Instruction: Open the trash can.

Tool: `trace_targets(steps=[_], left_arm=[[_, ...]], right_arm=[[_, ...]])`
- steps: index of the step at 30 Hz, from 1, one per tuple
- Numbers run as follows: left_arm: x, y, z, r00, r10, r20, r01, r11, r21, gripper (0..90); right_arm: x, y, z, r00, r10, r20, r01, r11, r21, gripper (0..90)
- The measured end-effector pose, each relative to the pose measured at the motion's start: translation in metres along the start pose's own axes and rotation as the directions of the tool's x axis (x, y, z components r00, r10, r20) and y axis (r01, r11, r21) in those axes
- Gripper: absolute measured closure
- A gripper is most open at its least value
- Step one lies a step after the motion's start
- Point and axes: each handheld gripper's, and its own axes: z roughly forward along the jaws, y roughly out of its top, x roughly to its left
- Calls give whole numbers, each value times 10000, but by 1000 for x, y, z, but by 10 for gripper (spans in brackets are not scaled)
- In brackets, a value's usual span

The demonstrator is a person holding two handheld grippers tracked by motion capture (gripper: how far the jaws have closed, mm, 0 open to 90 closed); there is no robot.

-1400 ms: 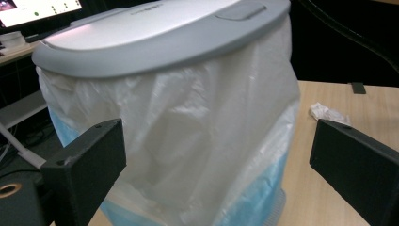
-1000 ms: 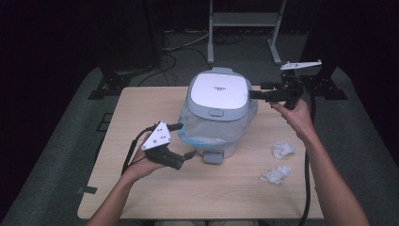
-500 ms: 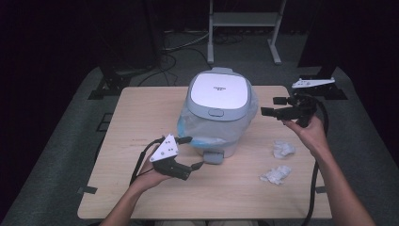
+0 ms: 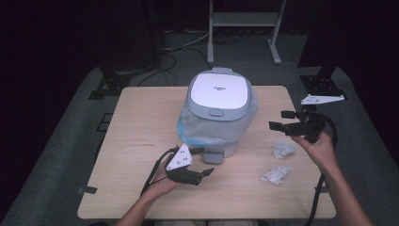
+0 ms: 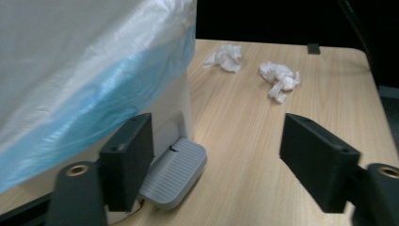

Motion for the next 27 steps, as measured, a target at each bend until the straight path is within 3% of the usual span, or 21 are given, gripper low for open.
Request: trace_targets(steps=[2,4,7,15,24,27], left_arm=[[0,-3,5,10000,-41,41,41,10000,61,361],[0,-5,12,9996,-240,138,237,9995,187,398],[1,-9,21,9998,-203,70,199,9988,440,470],[5,-16,39,9974,-215,-681,252,9983,534,693],[12,-23,59,9944,-321,-1005,424,9938,1025,770],[13,-26,64,9900,-504,-1319,645,9924,1048,796]], right_arm=[[0,-6,-1,10000,34,13,-34,10000,20,140],[-1,-12,-1,10000,37,12,-37,10000,53,140],[-1,-20,-1,10000,77,31,-78,9999,130,140],[3,-39,-2,10000,73,-35,-72,9997,213,140],[8,-53,-1,9999,-41,-103,44,9997,244,141],[9,-57,-1,9999,-29,-130,31,9998,170,140]])
